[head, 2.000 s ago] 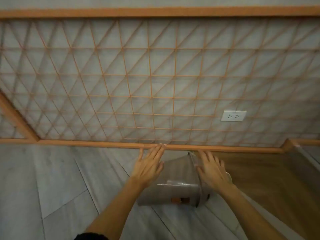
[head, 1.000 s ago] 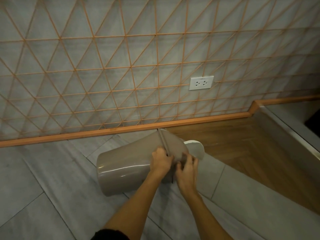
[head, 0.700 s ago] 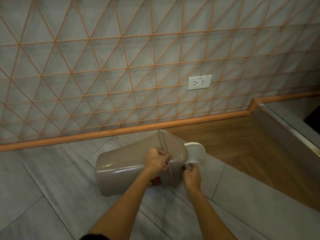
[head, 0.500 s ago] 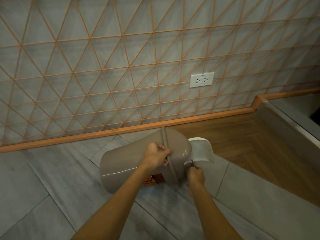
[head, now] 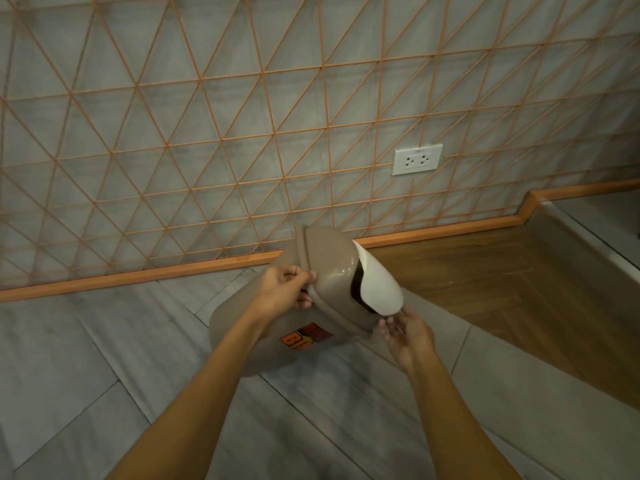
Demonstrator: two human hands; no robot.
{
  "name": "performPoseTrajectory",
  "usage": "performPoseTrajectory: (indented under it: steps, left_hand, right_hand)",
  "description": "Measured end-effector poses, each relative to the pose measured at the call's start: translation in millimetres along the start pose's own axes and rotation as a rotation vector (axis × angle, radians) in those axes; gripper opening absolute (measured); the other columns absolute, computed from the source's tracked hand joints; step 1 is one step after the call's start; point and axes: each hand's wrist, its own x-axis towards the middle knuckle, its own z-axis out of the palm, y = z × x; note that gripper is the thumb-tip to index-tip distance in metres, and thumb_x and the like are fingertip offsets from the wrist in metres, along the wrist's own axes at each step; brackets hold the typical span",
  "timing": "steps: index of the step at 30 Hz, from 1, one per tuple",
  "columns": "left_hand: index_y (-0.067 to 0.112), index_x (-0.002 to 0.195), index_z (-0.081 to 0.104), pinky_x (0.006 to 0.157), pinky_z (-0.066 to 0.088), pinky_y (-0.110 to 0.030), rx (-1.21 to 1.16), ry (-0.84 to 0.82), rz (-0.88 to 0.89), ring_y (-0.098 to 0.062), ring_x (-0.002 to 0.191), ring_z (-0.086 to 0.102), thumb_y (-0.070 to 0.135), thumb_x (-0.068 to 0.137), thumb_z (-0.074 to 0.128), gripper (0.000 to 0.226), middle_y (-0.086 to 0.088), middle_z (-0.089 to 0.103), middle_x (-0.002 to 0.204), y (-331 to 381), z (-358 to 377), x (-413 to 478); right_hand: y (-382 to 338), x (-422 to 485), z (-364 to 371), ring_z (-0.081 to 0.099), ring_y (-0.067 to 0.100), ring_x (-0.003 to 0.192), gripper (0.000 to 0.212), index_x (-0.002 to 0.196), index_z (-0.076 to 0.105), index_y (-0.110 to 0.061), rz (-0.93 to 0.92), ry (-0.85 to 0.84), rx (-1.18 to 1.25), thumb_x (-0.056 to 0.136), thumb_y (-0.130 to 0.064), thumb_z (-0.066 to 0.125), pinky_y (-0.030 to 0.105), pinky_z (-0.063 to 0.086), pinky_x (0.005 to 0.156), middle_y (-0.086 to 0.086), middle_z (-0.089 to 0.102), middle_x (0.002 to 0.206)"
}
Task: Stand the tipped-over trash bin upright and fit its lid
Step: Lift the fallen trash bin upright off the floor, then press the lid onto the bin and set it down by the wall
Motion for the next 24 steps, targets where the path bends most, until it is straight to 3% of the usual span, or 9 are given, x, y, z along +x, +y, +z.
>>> performPoseTrajectory:
  steps: [3, 5, 7, 10, 13, 16, 20, 24]
  left_hand:
    - [0.009, 0.076, 0.056, 0.049, 0.053, -0.019, -0.035, -0.026, -0.018, -0.006, 0.046, 0.056, 0.014, 0.09, 0.063, 0.016, -0.005, 0.06, 0.065, 2, -21, -1]
    - [0.01, 0.075, 0.056, 0.049, 0.052, -0.019, -0.076, -0.035, -0.021, -0.007, 0.046, 0.056, 0.014, 0.09, 0.062, 0.017, -0.004, 0.059, 0.063, 2, -33, -3]
    - [0.01, 0.074, 0.056, 0.05, 0.052, -0.018, -0.119, -0.036, -0.02, -0.009, 0.048, 0.054, 0.014, 0.091, 0.061, 0.018, -0.003, 0.058, 0.061, 2, -43, -5]
    - [0.012, 0.073, 0.055, 0.052, 0.052, -0.019, -0.184, -0.041, -0.032, -0.01, 0.052, 0.054, 0.014, 0.092, 0.06, 0.019, 0.0, 0.058, 0.058, 1, -54, -9]
    - [0.012, 0.076, 0.055, 0.052, 0.052, -0.019, -0.3, -0.039, -0.06, -0.009, 0.053, 0.056, 0.013, 0.091, 0.06, 0.016, -0.003, 0.06, 0.065, -3, -67, -10]
    - [0.013, 0.081, 0.056, 0.053, 0.054, -0.02, -0.42, -0.038, -0.106, -0.013, 0.064, 0.058, 0.014, 0.092, 0.059, 0.011, -0.006, 0.063, 0.077, -11, -80, -11]
    - [0.013, 0.085, 0.054, 0.064, 0.061, -0.029, -0.429, -0.054, -0.15, -0.02, 0.077, 0.068, 0.014, 0.093, 0.058, 0.008, -0.009, 0.067, 0.087, -21, -96, -17]
    - [0.012, 0.082, 0.053, 0.071, 0.062, -0.035, -0.421, -0.073, -0.177, -0.022, 0.078, 0.072, 0.013, 0.095, 0.054, 0.013, -0.008, 0.07, 0.085, -26, -110, -28]
  right_hand:
    - [-11, -1, 14, 0.053, 0.02, 0.077, 0.032, 0.126, 0.058, -0.007, -0.057, -0.025, -0.171, 0.096, -0.012, 0.047, 0.033, 0.05, 0.069, 0.013, 0.062, 0.104]
    - [-13, -6, 20, 0.054, 0.029, 0.102, 0.038, 0.128, 0.056, -0.015, -0.04, -0.039, -0.359, 0.096, -0.033, 0.049, 0.043, 0.046, 0.08, 0.014, 0.055, 0.128]
    - [-9, -11, 21, 0.047, 0.036, 0.119, 0.056, 0.13, 0.05, -0.021, 0.041, -0.115, -0.468, 0.089, -0.059, 0.045, 0.051, 0.045, 0.087, 0.013, 0.046, 0.135]
    - [-2, -15, 26, 0.045, 0.043, 0.122, 0.081, 0.138, 0.042, -0.025, 0.136, -0.276, -0.415, 0.077, -0.078, 0.041, 0.064, 0.042, 0.097, 0.018, 0.039, 0.139]
    - [-9, -23, 41, 0.047, 0.041, 0.12, 0.082, 0.141, 0.039, -0.026, 0.05, -0.333, -0.45, 0.077, -0.075, 0.047, 0.064, 0.046, 0.092, 0.015, 0.041, 0.14]
    - [-19, -36, 60, 0.052, 0.033, 0.112, 0.064, 0.13, 0.045, -0.026, -0.069, -0.362, -0.58, 0.08, -0.066, 0.054, 0.052, 0.054, 0.077, 0.011, 0.047, 0.129]
    - [-24, -47, 75, 0.048, 0.032, 0.12, 0.053, 0.123, 0.049, -0.031, -0.109, -0.39, -0.711, 0.08, -0.061, 0.057, 0.056, 0.049, 0.092, 0.007, 0.05, 0.13]
    - [-21, -56, 84, 0.052, 0.03, 0.115, 0.054, 0.126, 0.053, -0.025, -0.128, -0.402, -0.791, 0.082, -0.055, 0.06, 0.052, 0.051, 0.089, 0.007, 0.054, 0.125]
